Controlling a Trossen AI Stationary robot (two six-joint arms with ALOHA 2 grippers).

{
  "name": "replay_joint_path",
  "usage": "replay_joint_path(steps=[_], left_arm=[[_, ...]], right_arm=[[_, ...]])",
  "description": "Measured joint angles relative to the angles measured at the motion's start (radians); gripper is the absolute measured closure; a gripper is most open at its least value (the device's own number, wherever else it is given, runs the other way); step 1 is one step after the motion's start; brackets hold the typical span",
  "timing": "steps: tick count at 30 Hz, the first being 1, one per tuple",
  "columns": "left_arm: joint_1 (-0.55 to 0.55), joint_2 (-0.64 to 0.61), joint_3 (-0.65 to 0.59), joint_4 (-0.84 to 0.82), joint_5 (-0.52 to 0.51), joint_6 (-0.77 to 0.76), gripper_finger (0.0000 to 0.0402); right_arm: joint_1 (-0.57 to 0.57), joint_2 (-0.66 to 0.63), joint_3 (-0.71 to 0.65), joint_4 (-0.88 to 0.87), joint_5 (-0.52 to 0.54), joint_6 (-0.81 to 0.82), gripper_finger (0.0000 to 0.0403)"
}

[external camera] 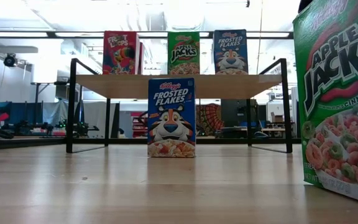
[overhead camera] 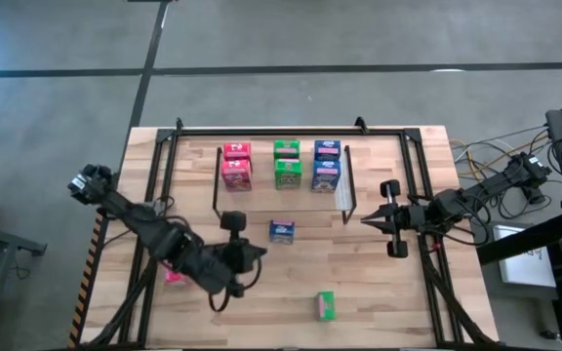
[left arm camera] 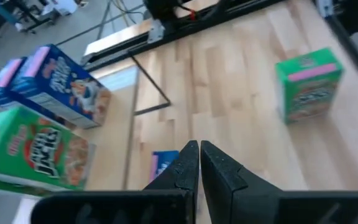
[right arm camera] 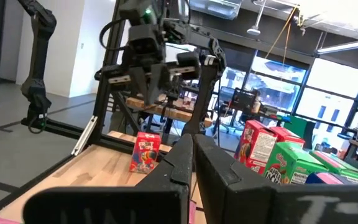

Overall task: Stack cereal on shelf
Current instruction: Put the left red cereal box on the shelf, aligned with the other red cereal boxes

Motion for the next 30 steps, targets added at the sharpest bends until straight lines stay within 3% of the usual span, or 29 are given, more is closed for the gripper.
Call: replay_joint_path(steps=[8, 18, 23, 30], left_arm=[[-0.035, 0.015, -0.015, -0.022, -0.001, -0.118, 0.0401], [-0.037, 0.071, -0.015, -0.060, 0.031, -0.152, 0.0401], [-0.026, 0.070, 0.006, -0.158, 0.124, -0.337, 0.0395], [0.023, 0.068, 0.020, -0.417, 0.305, -0.696, 0.0362]], right_arm=[[0.000, 0.000, 0.000, 0.001, 0.000, 0.000, 0.0394], [0.000, 0.000, 0.001, 0.016, 0.000, -0.003, 0.0394], [0.000, 0.000, 0.001, 0.018, 0.000, -0.015, 0.0394], [0.000, 0.000, 0.002, 0.054, 0.001, -0.070, 0.0394]])
